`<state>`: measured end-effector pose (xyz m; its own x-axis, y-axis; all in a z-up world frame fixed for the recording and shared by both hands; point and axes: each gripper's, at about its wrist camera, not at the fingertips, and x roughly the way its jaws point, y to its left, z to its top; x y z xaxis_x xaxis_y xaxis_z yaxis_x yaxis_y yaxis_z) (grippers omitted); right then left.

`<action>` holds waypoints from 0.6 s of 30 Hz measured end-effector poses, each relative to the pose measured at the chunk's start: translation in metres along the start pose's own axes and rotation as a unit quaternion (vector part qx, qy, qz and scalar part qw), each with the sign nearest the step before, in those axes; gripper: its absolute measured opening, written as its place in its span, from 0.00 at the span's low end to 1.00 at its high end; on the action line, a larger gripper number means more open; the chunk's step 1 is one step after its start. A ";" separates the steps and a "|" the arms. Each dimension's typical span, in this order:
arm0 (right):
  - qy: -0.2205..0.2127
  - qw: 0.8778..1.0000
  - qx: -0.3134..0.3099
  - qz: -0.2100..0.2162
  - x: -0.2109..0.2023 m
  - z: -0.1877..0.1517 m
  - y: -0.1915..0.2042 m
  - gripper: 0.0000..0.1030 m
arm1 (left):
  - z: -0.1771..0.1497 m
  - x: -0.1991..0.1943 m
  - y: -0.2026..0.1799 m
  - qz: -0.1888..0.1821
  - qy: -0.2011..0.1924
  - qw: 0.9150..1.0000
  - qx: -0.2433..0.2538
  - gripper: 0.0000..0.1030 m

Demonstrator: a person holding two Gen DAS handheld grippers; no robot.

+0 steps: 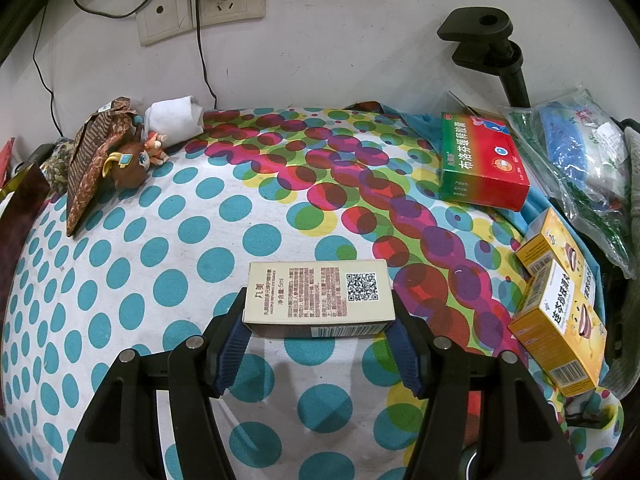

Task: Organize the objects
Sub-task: 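Lower the sock bundle into the gold tray and open the left gripper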

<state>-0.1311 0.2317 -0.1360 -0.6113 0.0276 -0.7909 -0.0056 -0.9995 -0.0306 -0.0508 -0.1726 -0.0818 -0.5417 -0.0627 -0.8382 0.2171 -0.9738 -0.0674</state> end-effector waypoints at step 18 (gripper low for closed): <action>-0.003 1.000 -0.009 -0.011 0.001 0.002 -0.008 0.57 | -0.025 -0.031 -0.003 0.001 -0.039 0.999 0.017 0.40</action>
<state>-0.1332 0.2393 -0.1353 -0.6159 0.0487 -0.7863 -0.0050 -0.9983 -0.0579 -0.0140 -0.1625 -0.0694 -0.6034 -0.0805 -0.7934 0.1911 -0.9805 -0.0458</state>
